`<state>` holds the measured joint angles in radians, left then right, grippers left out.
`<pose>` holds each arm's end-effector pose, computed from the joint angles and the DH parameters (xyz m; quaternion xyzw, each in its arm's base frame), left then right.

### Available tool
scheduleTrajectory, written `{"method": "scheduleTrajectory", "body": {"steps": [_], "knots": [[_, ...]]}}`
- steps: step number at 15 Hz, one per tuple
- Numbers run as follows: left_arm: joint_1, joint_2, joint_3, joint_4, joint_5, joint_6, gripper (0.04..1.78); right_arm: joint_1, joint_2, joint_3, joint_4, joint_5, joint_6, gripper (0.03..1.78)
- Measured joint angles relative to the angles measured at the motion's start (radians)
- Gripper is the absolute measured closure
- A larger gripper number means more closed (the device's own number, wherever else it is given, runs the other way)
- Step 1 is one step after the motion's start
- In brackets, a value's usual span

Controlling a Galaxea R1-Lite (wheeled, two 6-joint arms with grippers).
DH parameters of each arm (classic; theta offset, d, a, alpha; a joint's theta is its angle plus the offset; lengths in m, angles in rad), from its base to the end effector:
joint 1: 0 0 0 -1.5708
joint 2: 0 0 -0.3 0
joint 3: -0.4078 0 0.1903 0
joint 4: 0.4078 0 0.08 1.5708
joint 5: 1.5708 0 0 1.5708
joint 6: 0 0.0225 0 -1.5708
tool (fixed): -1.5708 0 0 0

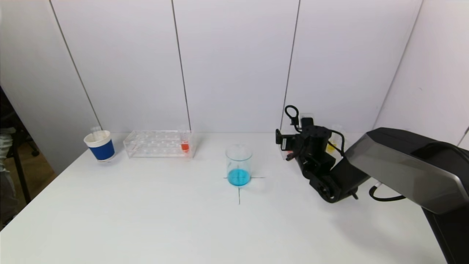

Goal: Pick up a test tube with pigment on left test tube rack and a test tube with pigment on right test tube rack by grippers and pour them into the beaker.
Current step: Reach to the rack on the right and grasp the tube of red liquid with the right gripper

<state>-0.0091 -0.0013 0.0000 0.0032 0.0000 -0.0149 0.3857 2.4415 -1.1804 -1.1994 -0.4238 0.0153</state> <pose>-0.0229 0.0002 0.0751 -0.0074 0.0010 -0.0045 1.0000 0.4249 0.1626 0.0437 -0.0045 0.0282 -0.0193 0.9994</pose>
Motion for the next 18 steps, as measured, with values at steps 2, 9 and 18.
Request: {"method": "scheduleTrajectory", "body": {"steps": [2, 9, 18], "knots": [[0.0, 0.0, 0.0, 0.0, 0.0, 0.0, 0.06, -0.005, 0.008, -0.017, 0.001, 0.0, 0.0, 0.04], [0.0, 0.0, 0.0, 0.0, 0.0, 0.0, 0.06, -0.005, 0.047, -0.071, 0.003, -0.01, 0.003, 0.04], [0.0, 0.0, 0.0, 0.0, 0.0, 0.0, 0.06, -0.003, 0.066, -0.097, 0.002, -0.022, 0.007, 0.04]]}}
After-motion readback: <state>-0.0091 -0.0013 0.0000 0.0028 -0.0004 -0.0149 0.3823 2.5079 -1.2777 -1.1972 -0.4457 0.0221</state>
